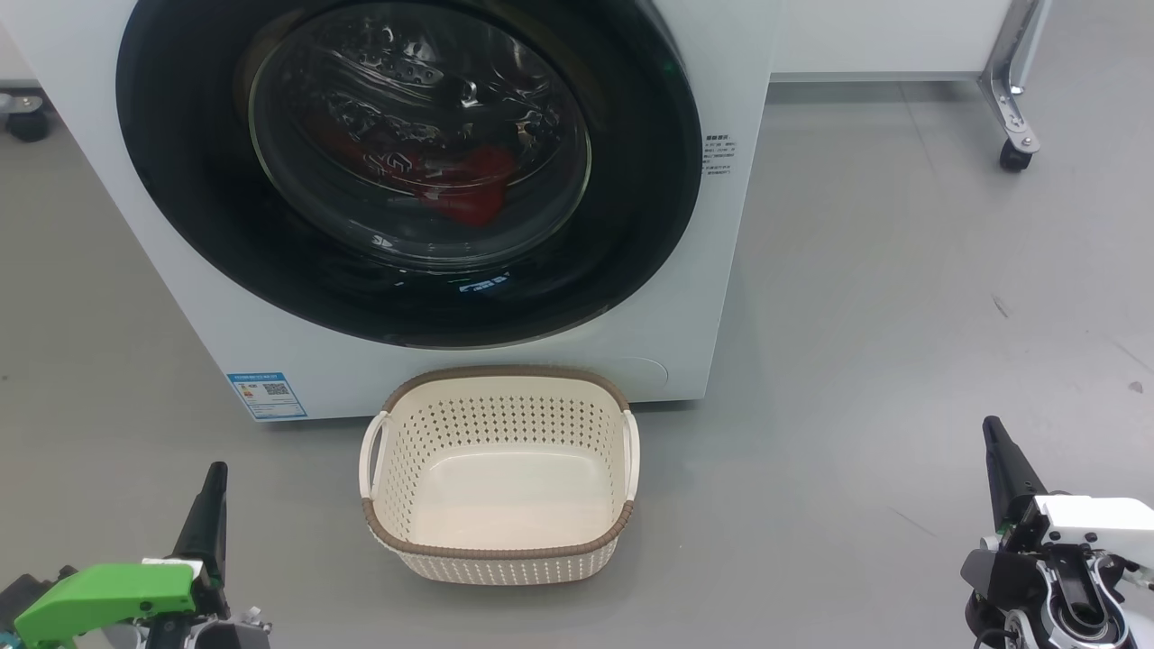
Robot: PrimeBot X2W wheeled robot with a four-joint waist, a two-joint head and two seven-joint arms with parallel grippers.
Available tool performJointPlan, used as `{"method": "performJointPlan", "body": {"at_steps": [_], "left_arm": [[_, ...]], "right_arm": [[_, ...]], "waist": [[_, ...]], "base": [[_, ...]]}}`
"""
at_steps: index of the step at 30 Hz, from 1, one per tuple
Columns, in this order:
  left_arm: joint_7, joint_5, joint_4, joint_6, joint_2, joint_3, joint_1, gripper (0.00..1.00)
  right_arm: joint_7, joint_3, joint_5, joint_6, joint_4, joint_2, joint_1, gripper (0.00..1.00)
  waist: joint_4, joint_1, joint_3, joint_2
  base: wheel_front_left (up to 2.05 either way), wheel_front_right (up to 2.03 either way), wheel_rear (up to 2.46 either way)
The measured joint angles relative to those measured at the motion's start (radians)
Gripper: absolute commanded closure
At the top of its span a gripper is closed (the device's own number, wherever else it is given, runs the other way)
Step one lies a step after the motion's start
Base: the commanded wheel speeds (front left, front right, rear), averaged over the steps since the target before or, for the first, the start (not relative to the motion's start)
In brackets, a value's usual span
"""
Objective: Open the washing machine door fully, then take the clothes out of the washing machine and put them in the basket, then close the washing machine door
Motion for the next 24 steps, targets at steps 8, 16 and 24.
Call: {"method": "performJointPlan", "body": {"at_steps": [8, 16, 24], "left_arm": [[0.0, 0.0, 0.0, 0.0, 0.0, 0.0, 0.0, 1.0], [0.0, 0.0, 0.0, 0.0, 0.0, 0.0, 0.0, 1.0], [0.0, 0.0, 0.0, 0.0, 0.0, 0.0, 0.0, 1.0]], "right_arm": [[0.0, 0.0, 0.0, 0.0, 0.0, 0.0, 0.0, 1.0], [0.0, 0.0, 0.0, 0.0, 0.0, 0.0, 0.0, 1.0], [0.0, 0.0, 0.0, 0.0, 0.0, 0.0, 0.0, 1.0]], "waist": [[0.0, 0.0, 0.0, 0.0], [0.0, 0.0, 0.0, 0.0], [0.0, 0.0, 0.0, 0.0]], "base": [[0.0, 0.0, 0.0], [0.0, 0.0, 0.0], [0.0, 0.0, 0.0]]}}
